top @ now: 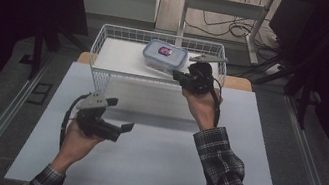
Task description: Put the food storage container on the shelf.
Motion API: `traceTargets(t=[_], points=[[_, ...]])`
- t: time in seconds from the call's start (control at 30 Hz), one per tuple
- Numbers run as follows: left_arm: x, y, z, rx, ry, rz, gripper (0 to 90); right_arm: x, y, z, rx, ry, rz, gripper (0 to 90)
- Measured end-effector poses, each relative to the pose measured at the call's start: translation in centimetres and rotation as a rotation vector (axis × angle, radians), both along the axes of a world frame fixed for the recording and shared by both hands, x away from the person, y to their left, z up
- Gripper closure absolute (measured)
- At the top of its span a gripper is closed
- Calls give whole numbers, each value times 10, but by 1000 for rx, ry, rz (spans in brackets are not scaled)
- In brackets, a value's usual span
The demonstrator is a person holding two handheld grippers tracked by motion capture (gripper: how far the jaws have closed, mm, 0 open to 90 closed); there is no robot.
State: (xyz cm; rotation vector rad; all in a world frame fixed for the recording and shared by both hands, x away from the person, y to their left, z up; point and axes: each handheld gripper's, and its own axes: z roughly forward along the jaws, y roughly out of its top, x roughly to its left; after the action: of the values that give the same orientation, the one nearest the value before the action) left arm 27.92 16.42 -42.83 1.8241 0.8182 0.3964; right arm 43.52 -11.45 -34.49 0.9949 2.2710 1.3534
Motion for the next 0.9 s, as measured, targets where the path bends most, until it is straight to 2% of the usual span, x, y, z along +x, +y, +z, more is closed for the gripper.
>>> traceTargets(t=[0.1,0.17,0.23,0.37,0.47,0.6,0.73,0.9], points=[[-14,8,-17,-26,16,4,3,6,-2,-2,-4,3,-19,893],[-20,12,-25,-8,26,9,2,9,-3,-3,-6,1,-29,892],[-26,17,-33,10,2,39,0,13,-3,-3,-7,2,-40,893],[-30,21,-46,22,3,54,0,19,-2,-5,-19,3,-54,893],[-30,22,-54,24,11,49,0,18,-1,-6,-15,5,-44,888],[-28,19,-58,21,30,20,6,11,0,-8,-14,-3,-17,768],[-26,15,-61,37,56,-8,9,7,-3,-10,11,3,-1,634],[-26,13,-66,39,61,-12,2,-3,-6,-8,11,-5,17,515]])
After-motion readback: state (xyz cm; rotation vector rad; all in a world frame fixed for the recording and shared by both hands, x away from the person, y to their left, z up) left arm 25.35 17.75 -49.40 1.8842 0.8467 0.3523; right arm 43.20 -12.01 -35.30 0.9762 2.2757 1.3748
